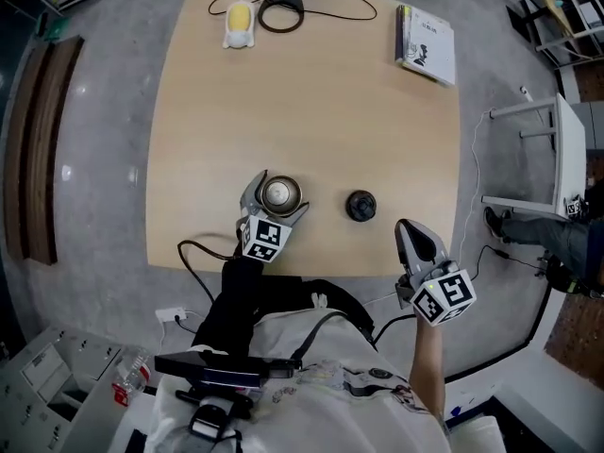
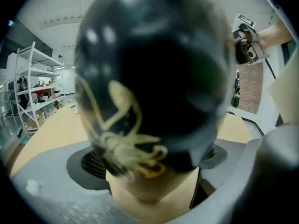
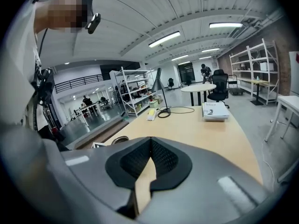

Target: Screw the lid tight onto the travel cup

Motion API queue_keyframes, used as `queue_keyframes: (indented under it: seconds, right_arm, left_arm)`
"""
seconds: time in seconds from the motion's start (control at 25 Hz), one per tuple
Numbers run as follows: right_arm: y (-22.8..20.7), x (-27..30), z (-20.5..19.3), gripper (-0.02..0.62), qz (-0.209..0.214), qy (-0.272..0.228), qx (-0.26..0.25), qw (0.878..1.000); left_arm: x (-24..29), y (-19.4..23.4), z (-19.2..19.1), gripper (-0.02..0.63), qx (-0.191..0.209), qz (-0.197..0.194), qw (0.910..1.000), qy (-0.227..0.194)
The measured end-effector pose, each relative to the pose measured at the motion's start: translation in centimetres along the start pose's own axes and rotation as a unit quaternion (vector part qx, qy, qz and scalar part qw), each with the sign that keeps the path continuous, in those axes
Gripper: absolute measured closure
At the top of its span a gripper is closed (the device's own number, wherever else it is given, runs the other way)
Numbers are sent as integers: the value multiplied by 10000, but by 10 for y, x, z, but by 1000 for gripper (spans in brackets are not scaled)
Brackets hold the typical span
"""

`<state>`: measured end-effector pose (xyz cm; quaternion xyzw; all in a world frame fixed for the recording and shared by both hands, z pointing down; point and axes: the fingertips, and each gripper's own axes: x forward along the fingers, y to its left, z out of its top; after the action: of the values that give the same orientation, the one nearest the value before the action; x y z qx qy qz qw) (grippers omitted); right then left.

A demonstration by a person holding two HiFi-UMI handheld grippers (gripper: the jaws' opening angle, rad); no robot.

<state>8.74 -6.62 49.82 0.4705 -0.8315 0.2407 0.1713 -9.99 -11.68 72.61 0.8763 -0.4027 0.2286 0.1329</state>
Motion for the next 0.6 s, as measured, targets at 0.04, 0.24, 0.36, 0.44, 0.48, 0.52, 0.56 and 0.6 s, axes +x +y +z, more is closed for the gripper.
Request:
queue_keyframes:
  seconds: [0.04,0.24,0.36,0.44,0.48,0.52,0.56,0.6]
  right_arm:
    - [-2,3,-7,597,-10,92,19,10000]
    - [-12,12,-32,598,25,420,121,9990]
    - [-15,18,-40,598,101,504,192,9985]
    - [-17,20,-46,598,204,539,198,9981]
    - [-19,22,-49,598,262,550,190,9980]
    - [-23,26,-53,598,319,575,171,9977]
    - [-26,29,-58,598,371,635,129,9972]
    - [-30,33,-66,597,417,740,36,9964]
  left_arm:
    - [1,-5,1,49,109,-116,9999,23]
    - [9,-15,8,143,396,-392,9984,106]
    - [11,-9,11,169,118,-470,9987,129]
    - [7,-5,16,179,-267,-483,9984,93]
    - [5,-2,19,183,-488,-448,9978,41]
    - [1,1,25,183,-730,-400,9965,-41]
    - [-3,3,32,183,-973,-350,9945,-152]
    - [-9,5,42,183,-1172,-295,9922,-289]
